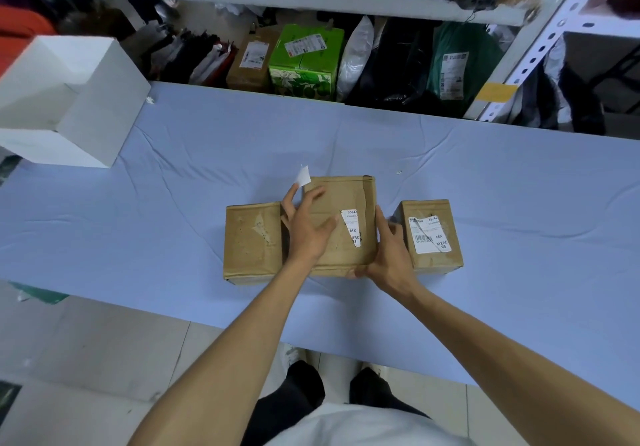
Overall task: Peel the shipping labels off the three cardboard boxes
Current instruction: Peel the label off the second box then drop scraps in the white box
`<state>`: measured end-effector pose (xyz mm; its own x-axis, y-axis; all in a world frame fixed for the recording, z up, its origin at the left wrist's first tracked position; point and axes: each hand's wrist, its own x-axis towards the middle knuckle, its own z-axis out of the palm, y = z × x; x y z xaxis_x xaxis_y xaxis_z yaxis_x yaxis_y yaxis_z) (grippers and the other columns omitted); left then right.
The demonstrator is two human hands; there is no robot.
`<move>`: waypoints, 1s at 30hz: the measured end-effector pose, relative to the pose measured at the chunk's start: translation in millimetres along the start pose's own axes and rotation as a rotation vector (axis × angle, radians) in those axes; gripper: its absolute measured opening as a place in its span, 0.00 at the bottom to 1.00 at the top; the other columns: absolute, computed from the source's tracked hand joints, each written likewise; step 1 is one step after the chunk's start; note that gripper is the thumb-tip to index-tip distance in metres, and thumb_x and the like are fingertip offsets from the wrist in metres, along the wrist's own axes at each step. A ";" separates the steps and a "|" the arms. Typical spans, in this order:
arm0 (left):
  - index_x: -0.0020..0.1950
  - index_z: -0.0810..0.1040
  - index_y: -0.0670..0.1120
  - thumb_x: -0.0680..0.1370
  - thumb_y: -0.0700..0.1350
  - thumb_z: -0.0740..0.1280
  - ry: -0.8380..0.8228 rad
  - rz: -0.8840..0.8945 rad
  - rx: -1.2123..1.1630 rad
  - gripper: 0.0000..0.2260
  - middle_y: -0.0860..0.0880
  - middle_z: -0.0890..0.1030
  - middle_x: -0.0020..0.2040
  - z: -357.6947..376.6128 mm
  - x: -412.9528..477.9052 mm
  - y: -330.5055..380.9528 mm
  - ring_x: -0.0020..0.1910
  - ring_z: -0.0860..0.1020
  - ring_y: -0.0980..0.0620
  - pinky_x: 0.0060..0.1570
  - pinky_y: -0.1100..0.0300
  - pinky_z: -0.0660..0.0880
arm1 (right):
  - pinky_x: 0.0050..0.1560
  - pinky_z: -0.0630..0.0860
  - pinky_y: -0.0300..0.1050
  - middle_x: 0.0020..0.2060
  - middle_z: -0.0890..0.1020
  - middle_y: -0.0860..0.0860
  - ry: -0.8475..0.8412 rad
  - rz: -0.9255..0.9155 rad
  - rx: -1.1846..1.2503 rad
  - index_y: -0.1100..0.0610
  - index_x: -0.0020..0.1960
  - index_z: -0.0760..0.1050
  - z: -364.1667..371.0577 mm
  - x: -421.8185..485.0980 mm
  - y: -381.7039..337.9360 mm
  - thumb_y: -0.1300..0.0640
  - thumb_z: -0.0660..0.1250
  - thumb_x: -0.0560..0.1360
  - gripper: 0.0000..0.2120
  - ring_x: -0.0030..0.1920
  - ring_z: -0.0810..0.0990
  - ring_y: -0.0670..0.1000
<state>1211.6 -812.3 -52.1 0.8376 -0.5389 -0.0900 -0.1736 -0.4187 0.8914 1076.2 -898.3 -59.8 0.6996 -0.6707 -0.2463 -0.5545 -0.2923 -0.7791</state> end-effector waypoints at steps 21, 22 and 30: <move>0.40 0.82 0.54 0.70 0.49 0.75 0.196 -0.038 0.150 0.03 0.53 0.63 0.72 21.2 -11.7 8.0 0.66 0.64 0.49 0.61 0.63 0.60 | 0.48 0.76 0.47 0.51 0.70 0.50 0.011 -0.045 -0.017 0.42 0.77 0.43 8.1 -3.6 11.6 0.54 0.81 0.51 0.66 0.52 0.73 0.51; 0.40 0.82 0.54 0.70 0.50 0.75 0.197 -0.041 0.151 0.03 0.53 0.63 0.72 21.5 -12.0 8.1 0.65 0.65 0.49 0.61 0.62 0.61 | 0.47 0.76 0.47 0.51 0.70 0.49 0.013 -0.050 -0.012 0.42 0.76 0.43 7.9 -3.9 11.8 0.54 0.81 0.51 0.66 0.52 0.72 0.51; 0.41 0.81 0.53 0.72 0.49 0.73 0.182 -0.089 0.190 0.03 0.52 0.61 0.73 24.4 -9.4 11.6 0.64 0.66 0.46 0.64 0.51 0.66 | 0.51 0.77 0.51 0.53 0.71 0.52 0.001 -0.042 -0.004 0.42 0.77 0.43 6.7 -4.0 10.4 0.53 0.81 0.52 0.65 0.53 0.72 0.51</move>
<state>1189.1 -830.0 -51.7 0.9300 -0.3612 -0.0677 -0.1749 -0.5970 0.7829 1070.6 -894.1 -70.8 0.7218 -0.6586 -0.2128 -0.5267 -0.3232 -0.7862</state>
